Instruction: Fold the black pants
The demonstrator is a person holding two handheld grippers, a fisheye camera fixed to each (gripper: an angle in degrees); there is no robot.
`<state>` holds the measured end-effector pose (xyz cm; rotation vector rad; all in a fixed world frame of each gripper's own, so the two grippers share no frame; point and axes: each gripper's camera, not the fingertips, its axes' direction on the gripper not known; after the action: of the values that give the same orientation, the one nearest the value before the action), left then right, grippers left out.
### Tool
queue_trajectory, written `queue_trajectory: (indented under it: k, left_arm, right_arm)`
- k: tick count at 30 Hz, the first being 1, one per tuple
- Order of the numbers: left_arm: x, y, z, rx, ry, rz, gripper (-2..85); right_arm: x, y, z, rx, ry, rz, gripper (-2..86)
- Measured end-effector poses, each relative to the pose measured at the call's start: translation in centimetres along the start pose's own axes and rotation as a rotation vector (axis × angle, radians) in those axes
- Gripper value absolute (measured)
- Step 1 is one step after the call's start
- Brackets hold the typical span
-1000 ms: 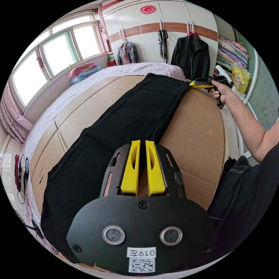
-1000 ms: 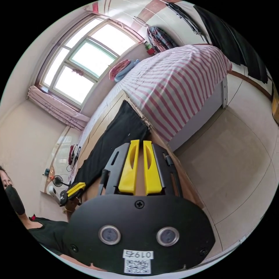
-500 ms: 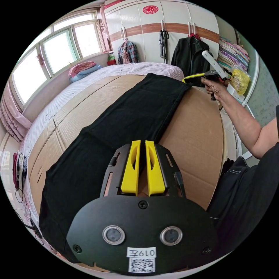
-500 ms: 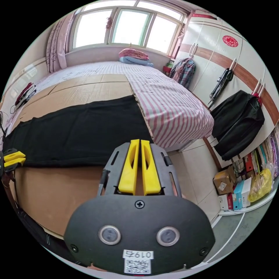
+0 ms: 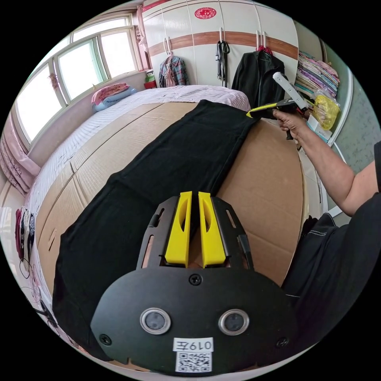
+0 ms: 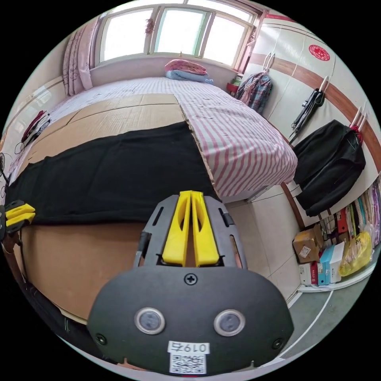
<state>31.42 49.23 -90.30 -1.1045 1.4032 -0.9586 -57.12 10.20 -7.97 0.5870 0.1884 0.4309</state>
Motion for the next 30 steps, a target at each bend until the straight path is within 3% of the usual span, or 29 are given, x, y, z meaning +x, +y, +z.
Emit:
queue_trajectory:
  k: [8,10,13,15,17,20,26,30]
  left_arm:
    - [1.2,-1.6,-0.9,0.001,0.003,-0.006,1.1]
    - [1.5,-2.1,-1.2,0.001,-0.007,-0.013,1.1]
    - [2.1,-2.7,-1.7,0.009,-0.024,-0.023,1.1]
    - [3.1,-3.2,-2.2,0.022,-0.048,-0.006,1.3]
    - [4.2,-3.7,-2.5,0.024,-0.071,0.024,1.5]
    - [6.3,-4.7,-2.8,0.027,-0.11,0.076,2.2]
    - [10.8,-9.0,-3.6,0.113,-0.05,0.239,5.2]
    - [13.8,-12.9,-1.4,0.078,-0.109,0.347,6.3]
  right_arm:
    - [4.1,3.9,-1.2,-0.039,0.286,0.188,0.9]
    - [4.9,5.0,-1.6,-0.056,0.319,0.215,9.4]
    - [5.4,6.9,-2.4,-0.04,0.19,0.232,14.6]
    - [5.3,8.0,-3.1,-0.001,0.085,0.234,11.1]
    - [4.6,9.7,-4.8,0.129,-0.121,0.215,1.6]
    - [1.6,10.4,-6.5,0.251,-0.347,0.062,0.0]
    - [-6.2,10.0,-8.0,0.22,-0.325,-0.256,1.3]
    - [-7.8,10.0,-7.6,0.198,-0.272,-0.304,5.8]
